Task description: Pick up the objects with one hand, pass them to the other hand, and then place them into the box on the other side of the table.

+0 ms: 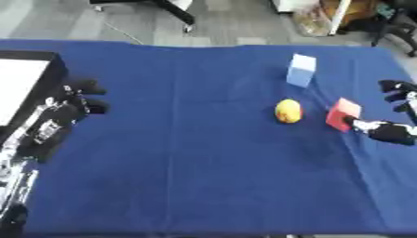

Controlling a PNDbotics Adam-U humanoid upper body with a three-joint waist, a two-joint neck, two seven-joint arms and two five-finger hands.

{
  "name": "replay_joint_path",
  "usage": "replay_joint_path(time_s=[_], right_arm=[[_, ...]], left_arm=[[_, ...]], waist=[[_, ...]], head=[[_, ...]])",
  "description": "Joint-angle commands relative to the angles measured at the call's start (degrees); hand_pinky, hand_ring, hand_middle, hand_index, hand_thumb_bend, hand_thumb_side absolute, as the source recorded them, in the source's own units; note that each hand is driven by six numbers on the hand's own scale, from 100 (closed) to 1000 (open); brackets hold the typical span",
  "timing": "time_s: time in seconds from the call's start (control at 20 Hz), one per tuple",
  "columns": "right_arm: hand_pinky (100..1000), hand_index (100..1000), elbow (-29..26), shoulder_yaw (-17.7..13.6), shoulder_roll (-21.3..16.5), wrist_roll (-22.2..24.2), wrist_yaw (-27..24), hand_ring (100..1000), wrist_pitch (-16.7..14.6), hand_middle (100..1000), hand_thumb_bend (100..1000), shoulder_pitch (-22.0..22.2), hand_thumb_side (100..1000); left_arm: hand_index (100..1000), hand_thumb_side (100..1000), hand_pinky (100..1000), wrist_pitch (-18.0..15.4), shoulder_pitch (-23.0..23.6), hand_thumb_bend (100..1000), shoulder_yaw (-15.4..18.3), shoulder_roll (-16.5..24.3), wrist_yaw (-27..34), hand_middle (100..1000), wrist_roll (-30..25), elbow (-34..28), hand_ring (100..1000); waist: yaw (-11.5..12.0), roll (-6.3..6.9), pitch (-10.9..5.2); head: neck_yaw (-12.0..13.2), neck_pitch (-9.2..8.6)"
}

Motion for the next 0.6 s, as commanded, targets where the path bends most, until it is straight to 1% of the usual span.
replay_joint_path(time_s=[0.05,0.6], right_arm=[[679,860,1.7,0.1,-1.9,0.9,-0.8,761,-0.5,745,652,-1.7,368],[679,838,9.1,1.4,0.4,3.5,0.6,750,-1.8,718,643,-7.3,351]], left_arm=[[890,591,781,-0.1,-0.5,639,-0.1,0.5,0.6,747,-0.3,-0.5,694],[889,590,780,0.0,-0.5,645,-0.2,0.5,0.7,746,-0.5,-0.5,693]], waist=[[0.1,-0.13,-0.77],[0.6,-0.13,-0.61]], head=[[-0.2,0.30],[-0.8,0.30]])
